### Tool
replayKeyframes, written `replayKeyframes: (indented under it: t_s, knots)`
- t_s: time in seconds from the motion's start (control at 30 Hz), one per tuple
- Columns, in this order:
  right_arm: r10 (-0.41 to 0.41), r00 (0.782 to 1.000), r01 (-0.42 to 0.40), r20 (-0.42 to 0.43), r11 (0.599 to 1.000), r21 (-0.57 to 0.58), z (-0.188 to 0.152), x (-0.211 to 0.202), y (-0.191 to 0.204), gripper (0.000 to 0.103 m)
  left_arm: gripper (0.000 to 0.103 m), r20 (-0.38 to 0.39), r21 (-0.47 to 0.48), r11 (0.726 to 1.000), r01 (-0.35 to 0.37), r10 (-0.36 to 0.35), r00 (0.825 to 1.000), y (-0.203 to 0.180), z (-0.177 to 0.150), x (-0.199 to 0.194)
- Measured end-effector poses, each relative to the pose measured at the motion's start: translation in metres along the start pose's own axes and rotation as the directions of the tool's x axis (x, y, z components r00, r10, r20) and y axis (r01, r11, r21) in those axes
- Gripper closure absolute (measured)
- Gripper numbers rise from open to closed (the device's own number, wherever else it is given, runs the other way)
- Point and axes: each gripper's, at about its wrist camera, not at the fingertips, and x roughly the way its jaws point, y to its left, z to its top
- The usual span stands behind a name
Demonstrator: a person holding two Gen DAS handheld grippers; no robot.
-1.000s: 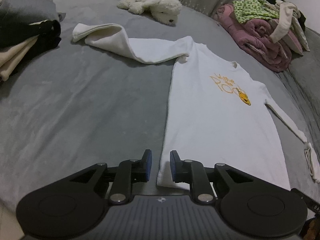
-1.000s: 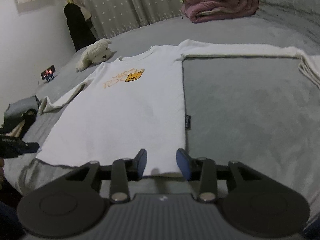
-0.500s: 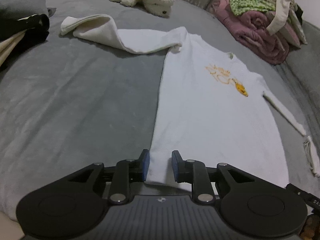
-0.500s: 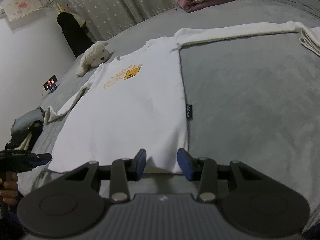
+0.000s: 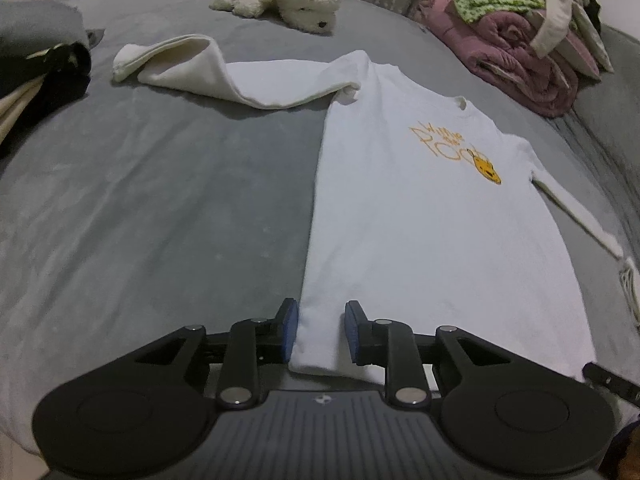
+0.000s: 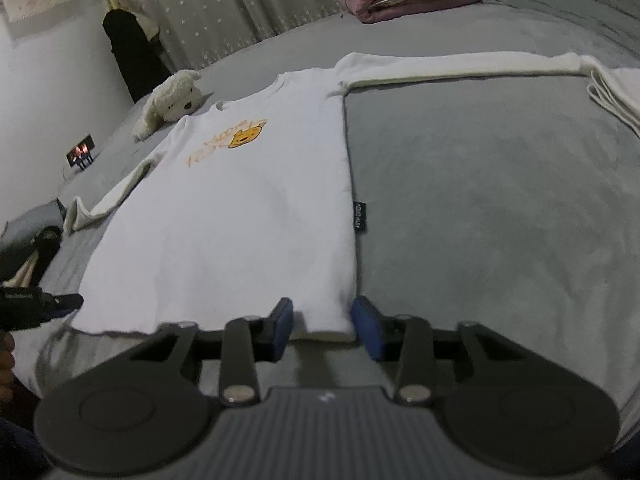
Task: Fold clothes
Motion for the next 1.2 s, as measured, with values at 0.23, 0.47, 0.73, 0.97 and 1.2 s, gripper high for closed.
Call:
replayKeyframes:
  t_s: [0.23, 0.47, 0.73, 0.97, 1.2]
  knots:
    - [-0.022, 0.996, 0.027, 0.088, 0.998, -0.058, 0.011, -0.032, 0.005, 0.094, 0.101, 0.046, 0.002, 0.997, 0.078, -0.078, 0.996, 0.002, 0.005, -0.029]
    - [-0.023, 0.988, 0.041, 0.153, 0.992, -0.116, 0.025, -0.078, 0.014, 0.094, 0.101, 0.083, 0.061, 0.987, 0.146, -0.151, 0.985, -0.004, 0.003, -0.061]
    - [-0.091, 0.996, 0.093, 0.016, 0.981, -0.17, 0.012, -0.038, 0.011, 0.092, 0.1, -0.043, 0.12, 0.992, 0.048, -0.044, 0.998, -0.01, -0.001, -0.024]
    - [-0.108, 0.992, 0.118, 0.058, 0.97, -0.214, 0.012, -0.04, 0.019, 0.075, 0.091, 0.017, 0.058, 0.998, 0.026, -0.027, 0.999, 0.006, 0.01, -0.037]
    - [-0.111, 0.989, 0.132, 0.096, 0.958, -0.254, 0.025, -0.037, 0.03, 0.069, 0.091, 0.036, -0.028, 0.999, -0.018, 0.019, 0.999, 0.025, 0.025, -0.03]
